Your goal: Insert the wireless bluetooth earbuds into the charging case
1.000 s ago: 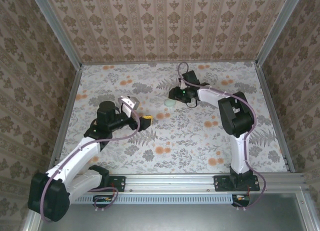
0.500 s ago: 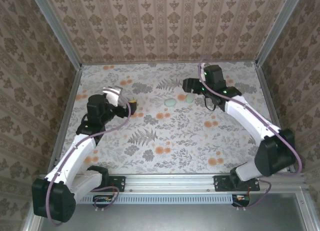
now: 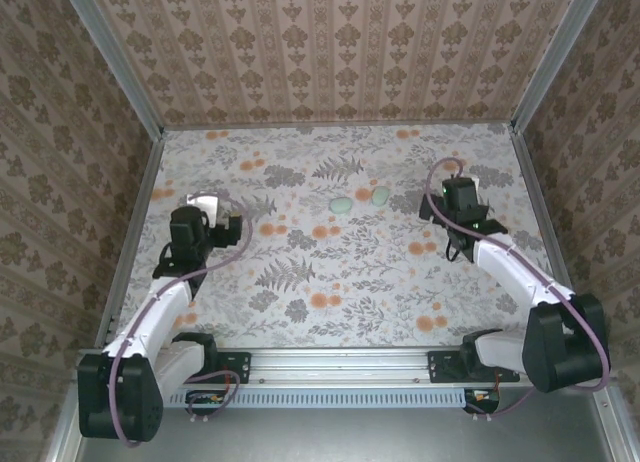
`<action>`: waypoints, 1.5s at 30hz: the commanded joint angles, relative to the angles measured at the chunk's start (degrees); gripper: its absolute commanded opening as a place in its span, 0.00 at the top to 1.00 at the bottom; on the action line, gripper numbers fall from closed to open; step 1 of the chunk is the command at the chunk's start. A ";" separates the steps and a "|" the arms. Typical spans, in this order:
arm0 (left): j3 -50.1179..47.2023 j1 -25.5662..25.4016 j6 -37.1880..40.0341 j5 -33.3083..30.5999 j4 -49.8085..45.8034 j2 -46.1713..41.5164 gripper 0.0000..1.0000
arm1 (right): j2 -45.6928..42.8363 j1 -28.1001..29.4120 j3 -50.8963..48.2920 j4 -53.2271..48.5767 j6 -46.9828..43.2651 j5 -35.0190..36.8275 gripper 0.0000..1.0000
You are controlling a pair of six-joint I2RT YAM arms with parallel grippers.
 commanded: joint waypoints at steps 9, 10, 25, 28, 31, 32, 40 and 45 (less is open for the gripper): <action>-11.14 2.51 -1.14 -5.28 31.54 6.64 0.00 | 2.57 -4.10 -11.20 37.23 -11.42 -0.91 0.00; -11.60 2.97 -1.19 -4.66 34.32 7.92 0.00 | 3.08 -4.27 -11.96 39.14 -11.84 -0.94 0.00; -0.43 4.85 -0.66 2.67 40.70 31.77 0.00 | 17.85 -7.22 -12.64 52.77 -12.09 -8.54 0.00; 0.09 5.69 -1.68 2.86 40.13 31.79 0.00 | 18.02 -7.11 -12.74 52.80 -12.26 -8.40 0.00; 0.00 5.49 -1.36 2.85 40.43 31.81 0.00 | 17.93 -7.03 -12.61 52.38 -13.30 -10.66 0.00; 0.15 5.36 -1.16 2.91 40.51 31.91 0.00 | 17.82 -7.00 -12.41 51.92 -13.44 -11.21 0.00; 0.15 5.31 -1.19 3.01 40.25 31.88 0.00 | 17.83 -7.02 -12.32 51.93 -13.55 -11.48 0.00; 0.09 5.31 -1.20 3.02 40.25 31.89 0.00 | 17.81 -7.02 -12.35 51.90 -13.55 -11.48 0.00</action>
